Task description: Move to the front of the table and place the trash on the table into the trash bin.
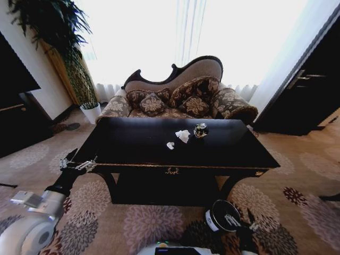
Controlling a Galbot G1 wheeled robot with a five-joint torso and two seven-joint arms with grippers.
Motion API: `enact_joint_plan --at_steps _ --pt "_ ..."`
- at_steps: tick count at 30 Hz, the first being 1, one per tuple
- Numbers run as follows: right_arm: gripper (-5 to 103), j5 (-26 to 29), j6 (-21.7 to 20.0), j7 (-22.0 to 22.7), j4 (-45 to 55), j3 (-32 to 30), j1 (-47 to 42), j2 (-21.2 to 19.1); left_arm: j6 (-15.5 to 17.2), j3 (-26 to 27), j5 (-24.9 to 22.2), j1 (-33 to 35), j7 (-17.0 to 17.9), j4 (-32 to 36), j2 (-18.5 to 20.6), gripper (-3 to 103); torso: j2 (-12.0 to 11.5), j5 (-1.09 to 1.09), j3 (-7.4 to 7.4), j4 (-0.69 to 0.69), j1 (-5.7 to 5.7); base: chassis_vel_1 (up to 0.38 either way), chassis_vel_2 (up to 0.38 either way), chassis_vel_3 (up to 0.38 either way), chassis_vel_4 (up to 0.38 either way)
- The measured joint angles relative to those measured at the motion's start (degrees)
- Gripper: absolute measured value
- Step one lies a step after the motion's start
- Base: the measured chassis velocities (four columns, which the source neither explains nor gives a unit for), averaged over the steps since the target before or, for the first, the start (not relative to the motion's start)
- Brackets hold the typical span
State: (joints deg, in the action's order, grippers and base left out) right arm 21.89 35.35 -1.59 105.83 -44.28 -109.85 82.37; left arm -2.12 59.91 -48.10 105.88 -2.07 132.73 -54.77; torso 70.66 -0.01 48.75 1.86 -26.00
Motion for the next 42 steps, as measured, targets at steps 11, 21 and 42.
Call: enact_joint_plan --at_steps 11,21,42 --pt "100 4.93 -7.55 -1.38 11.35 -4.15 -0.07 -5.28 -0.01 0.00 0.00 0.00 0.00 0.00 0.00 100 0.00 0.00 0.00 0.00 0.00 0.000 0.000 0.000 0.000" --pt "100 8.90 -19.28 -1.46 17.52 -4.35 5.53 -12.92 -0.01 0.00 0.00 0.00 0.00 0.00 0.00 100 0.00 0.01 0.01 0.00 -0.01 0.000 0.000 0.000 0.000" --pt "100 20.63 -37.70 3.05 11.53 5.43 25.05 -36.63 -0.02 0.00 0.00 0.00 0.00 0.00 0.01 100 -0.01 0.01 0.01 0.00 -0.01 0.000 0.000 0.000 0.000"
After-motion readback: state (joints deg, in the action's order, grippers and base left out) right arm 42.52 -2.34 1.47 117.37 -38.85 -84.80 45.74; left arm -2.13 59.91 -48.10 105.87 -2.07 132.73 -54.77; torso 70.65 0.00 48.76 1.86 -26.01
